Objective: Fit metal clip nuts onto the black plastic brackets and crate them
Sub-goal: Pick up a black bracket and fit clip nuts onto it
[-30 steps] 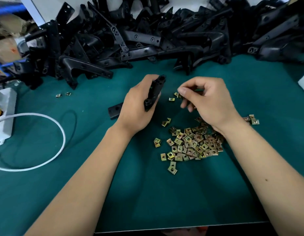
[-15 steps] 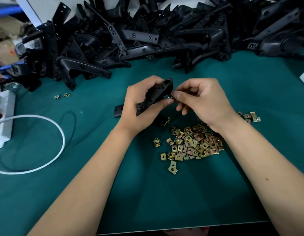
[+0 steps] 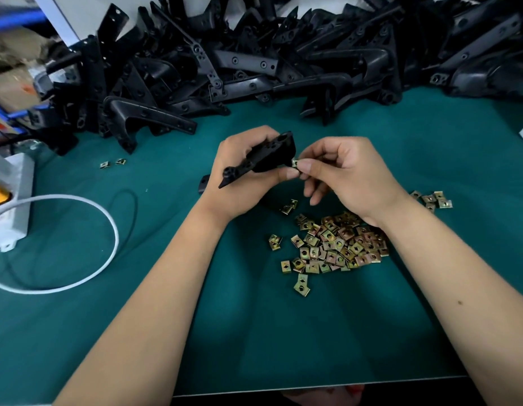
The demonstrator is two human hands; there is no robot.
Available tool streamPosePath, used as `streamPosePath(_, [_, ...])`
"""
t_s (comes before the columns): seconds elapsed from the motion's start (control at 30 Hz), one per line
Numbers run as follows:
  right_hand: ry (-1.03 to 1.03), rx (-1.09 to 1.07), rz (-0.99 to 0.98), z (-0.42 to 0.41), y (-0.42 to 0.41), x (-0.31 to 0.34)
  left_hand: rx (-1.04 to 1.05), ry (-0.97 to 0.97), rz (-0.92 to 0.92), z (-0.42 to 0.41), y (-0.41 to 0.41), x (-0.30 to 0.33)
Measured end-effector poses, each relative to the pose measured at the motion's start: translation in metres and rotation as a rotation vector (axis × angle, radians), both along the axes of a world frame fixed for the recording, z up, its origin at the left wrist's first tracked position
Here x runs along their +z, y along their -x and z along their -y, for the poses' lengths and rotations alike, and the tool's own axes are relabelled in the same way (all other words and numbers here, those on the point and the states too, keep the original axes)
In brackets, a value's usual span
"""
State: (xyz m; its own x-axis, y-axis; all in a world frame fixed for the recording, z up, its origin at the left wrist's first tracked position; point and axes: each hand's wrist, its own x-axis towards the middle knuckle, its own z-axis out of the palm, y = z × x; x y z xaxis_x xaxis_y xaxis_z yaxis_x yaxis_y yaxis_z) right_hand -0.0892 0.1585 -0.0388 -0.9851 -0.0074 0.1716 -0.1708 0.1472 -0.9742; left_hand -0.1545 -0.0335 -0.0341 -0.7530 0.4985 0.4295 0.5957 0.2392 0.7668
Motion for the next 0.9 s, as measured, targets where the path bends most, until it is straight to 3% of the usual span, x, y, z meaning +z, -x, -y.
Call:
streamPosePath(0.3, [0.002, 0.116, -0.006, -0.002, -0.004, 0.005, -0.129, -0.045, 0.112, 0.009, 0.003, 0.005])
streamPosePath(0.53, [0.066, 0.248, 0.073, 0.000, -0.009, 0.010, -0.233, 0.028, 0.221, 0.022, 0.000, 0.019])
streamPosePath(0.9, [-0.048, 0.140, -0.039, 0.007, -0.007, 0.008, -0.135, 0.035, 0.168, 0.021, 0.003, 0.021])
